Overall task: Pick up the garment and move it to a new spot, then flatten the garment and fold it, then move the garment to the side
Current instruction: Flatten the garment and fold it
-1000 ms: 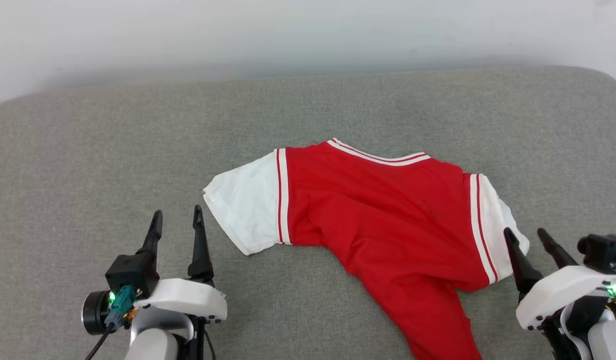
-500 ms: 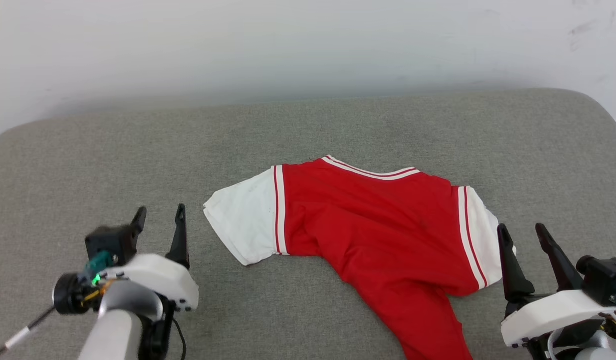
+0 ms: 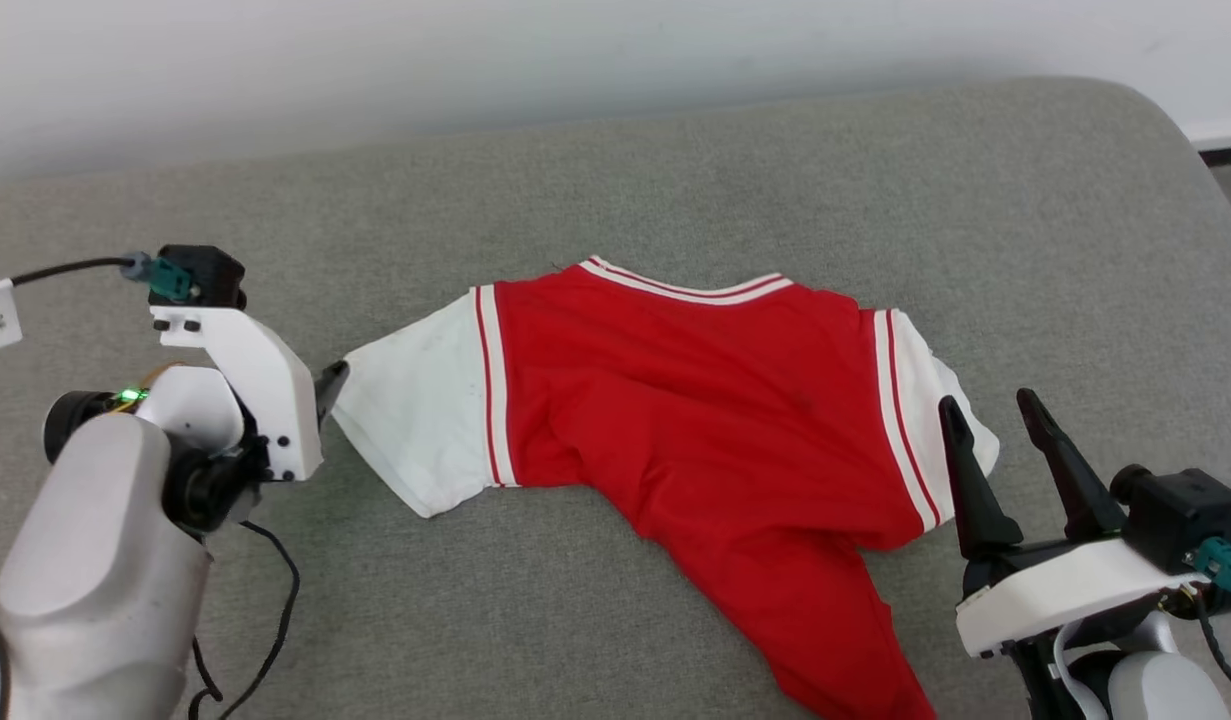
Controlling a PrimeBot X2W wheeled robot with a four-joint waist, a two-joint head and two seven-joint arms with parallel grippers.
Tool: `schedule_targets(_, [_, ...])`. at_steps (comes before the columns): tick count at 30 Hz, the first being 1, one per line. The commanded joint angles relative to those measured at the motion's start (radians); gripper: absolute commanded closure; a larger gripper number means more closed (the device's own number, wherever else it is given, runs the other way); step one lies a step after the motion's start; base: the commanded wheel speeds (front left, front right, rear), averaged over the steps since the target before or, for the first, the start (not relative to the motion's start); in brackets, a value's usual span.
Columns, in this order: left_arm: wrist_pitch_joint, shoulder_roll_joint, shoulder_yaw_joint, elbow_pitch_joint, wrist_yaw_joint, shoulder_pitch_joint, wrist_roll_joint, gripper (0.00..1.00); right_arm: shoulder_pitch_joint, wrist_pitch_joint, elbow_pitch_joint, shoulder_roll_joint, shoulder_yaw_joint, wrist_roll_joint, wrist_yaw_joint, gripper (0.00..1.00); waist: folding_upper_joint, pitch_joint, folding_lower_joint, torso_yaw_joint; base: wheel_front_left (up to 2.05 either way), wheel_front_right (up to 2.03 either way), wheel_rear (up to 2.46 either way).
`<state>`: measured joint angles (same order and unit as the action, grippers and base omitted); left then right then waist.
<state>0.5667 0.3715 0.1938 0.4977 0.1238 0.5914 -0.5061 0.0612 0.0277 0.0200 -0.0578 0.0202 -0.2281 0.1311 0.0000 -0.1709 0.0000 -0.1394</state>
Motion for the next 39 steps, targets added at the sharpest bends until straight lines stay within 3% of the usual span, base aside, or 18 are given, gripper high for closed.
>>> schedule_targets(1, [0.042, 0.018, 0.009, 0.026, 0.005, 0.031, -0.024, 0.0, 0.023, 0.011, -0.007, 0.003, 0.009, -0.01, -0.001, 0.0, 0.0, -0.044, 0.0, -0.034, 0.0, 0.0, 0.0])
schedule_targets(8, [0.199, 0.073, 0.057, 0.116, 0.006, 0.106, -0.129, 0.0, 0.067, 0.038, -0.04, 0.0, 0.035, -0.027, -0.001, 0.0, 0.0, -0.121, 0.0, -0.08, 0.0, 0.0, 0.0])
schedule_targets(12, [0.282, 0.073, 0.089, 0.184, 0.006, 0.102, -0.157, 0.0, 0.089, 0.056, -0.059, -0.011, 0.042, -0.039, -0.001, 0.0, 0.0, -0.149, 0.0, -0.096, 0.0, 0.0, 0.0])
schedule_targets(13, [0.305, 0.064, 0.094, 0.207, 0.006, 0.098, -0.166, 0.23, 0.092, 0.059, -0.065, -0.013, 0.042, -0.043, -0.001, 0.0, 0.0, -0.153, 0.0, -0.099, 0.0, 0.0, 0.0])
schedule_targets(15, [0.334, 0.033, 0.1, 0.244, -0.001, 0.081, -0.183, 0.98, 0.1, 0.064, -0.074, -0.015, 0.038, -0.047, -0.001, 0.0, 0.0, -0.158, 0.0, -0.103, 0.0, 0.0, 0.0])
schedule_targets(20, [0.29, -0.009, 0.122, 0.274, -0.001, 0.064, -0.174, 1.0, 0.103, 0.059, -0.096, -0.017, 0.019, -0.068, -0.001, 0.0, 0.0, -0.155, 0.0, -0.102, 0.0, 0.0, 0.0])
schedule_targets(27, [0.071, -0.001, 0.125, 0.227, 0.0, 0.081, -0.121, 1.0, 0.105, -0.007, -0.161, -0.049, -0.033, -0.119, -0.001, 0.0, 0.0, -0.112, 0.0, -0.065, 0.0, 0.0, 0.0])
schedule_targets(32, [-0.115, 0.01, 0.096, 0.16, -0.041, 0.059, -0.09, 1.0, 0.148, -0.124, -0.24, -0.089, -0.071, -0.164, -0.001, 0.0, 0.0, -0.085, 0.0, -0.046, 0.0, 0.0, 0.0])
schedule_targets(39, [-0.299, -0.013, 0.078, 0.01, -0.125, -0.019, -0.046, 1.0, 0.298, -0.333, -0.375, -0.2, -0.023, -0.269, -0.001, 0.0, 0.0, -0.076, 0.0, -0.012, 0.0, 0.0, 0.0])
